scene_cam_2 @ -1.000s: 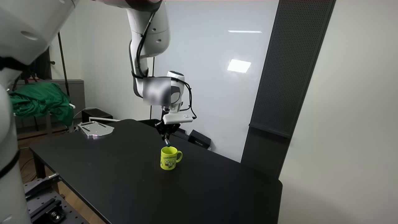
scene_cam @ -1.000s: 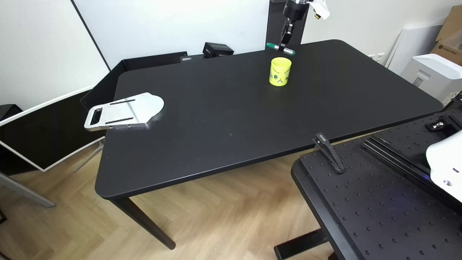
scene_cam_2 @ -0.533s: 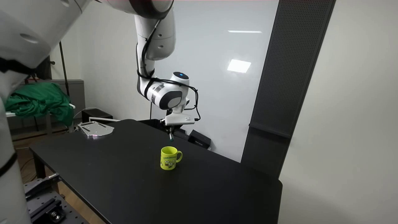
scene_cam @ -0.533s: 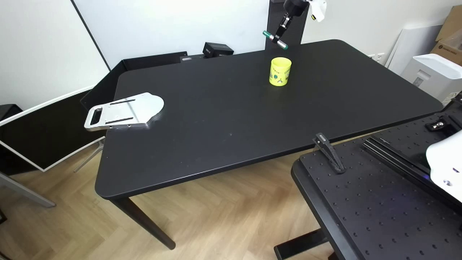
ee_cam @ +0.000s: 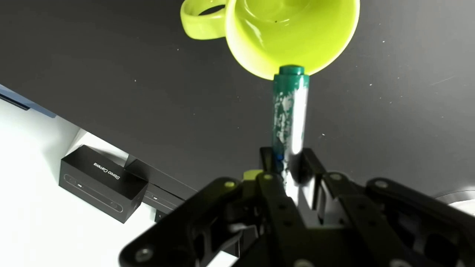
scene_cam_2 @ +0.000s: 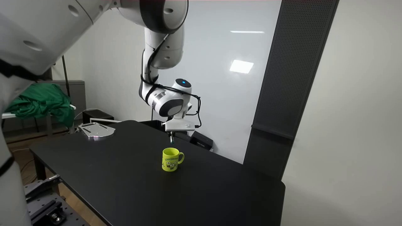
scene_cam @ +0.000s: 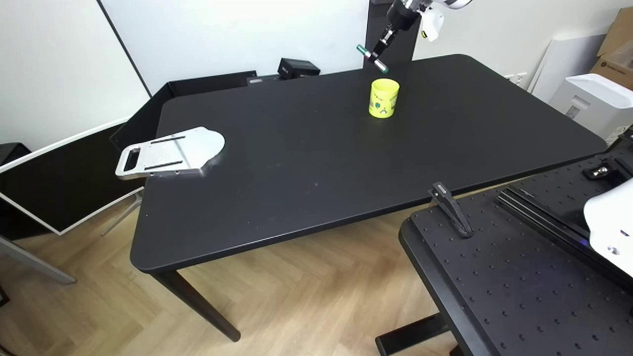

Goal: Put the marker in the mug

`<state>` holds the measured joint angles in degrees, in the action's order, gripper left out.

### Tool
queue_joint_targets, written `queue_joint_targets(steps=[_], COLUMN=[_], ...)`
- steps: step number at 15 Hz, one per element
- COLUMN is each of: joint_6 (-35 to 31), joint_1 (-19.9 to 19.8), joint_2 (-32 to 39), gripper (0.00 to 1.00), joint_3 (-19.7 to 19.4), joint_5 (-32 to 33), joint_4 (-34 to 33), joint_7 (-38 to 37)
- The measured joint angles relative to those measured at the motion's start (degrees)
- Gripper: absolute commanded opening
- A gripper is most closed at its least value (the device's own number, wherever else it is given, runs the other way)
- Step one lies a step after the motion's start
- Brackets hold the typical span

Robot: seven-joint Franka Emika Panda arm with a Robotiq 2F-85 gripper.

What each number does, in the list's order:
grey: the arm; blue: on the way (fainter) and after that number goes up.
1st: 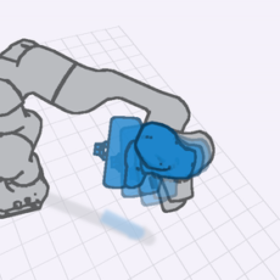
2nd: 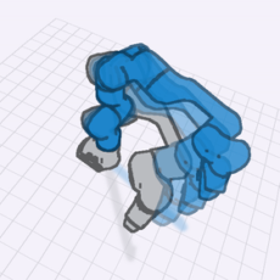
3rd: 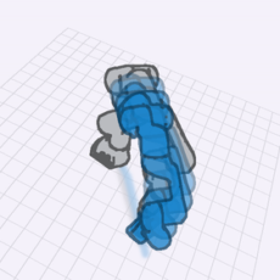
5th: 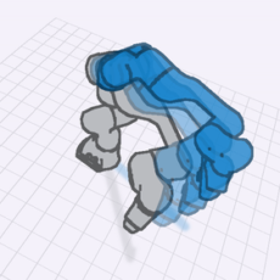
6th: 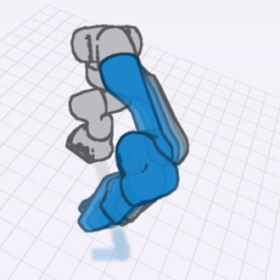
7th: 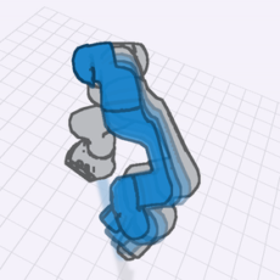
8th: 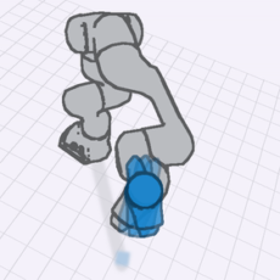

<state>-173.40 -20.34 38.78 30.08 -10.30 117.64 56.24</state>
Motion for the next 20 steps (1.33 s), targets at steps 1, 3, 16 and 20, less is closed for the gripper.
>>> queue_joint_targets(steps=[1, 3, 16, 20], joint_6=[0.0, 0.0, -0.03, -1.41], joint_1=[-0.15, -0.22, -0.2, -0.86], joint_2=[0.12, 0.12, 0.13, 0.45], gripper=[0.21, 0.21, 0.05, 0.05], joint_3=[0.14, 0.25, 0.2, 1.33], joint_5=[0.08, 0.09, 2.74, 3.08], joint_4=[0.0, -0.02, -0.01, -0.01], joint_7=[0.0, 0.0, -0.33, -0.32])
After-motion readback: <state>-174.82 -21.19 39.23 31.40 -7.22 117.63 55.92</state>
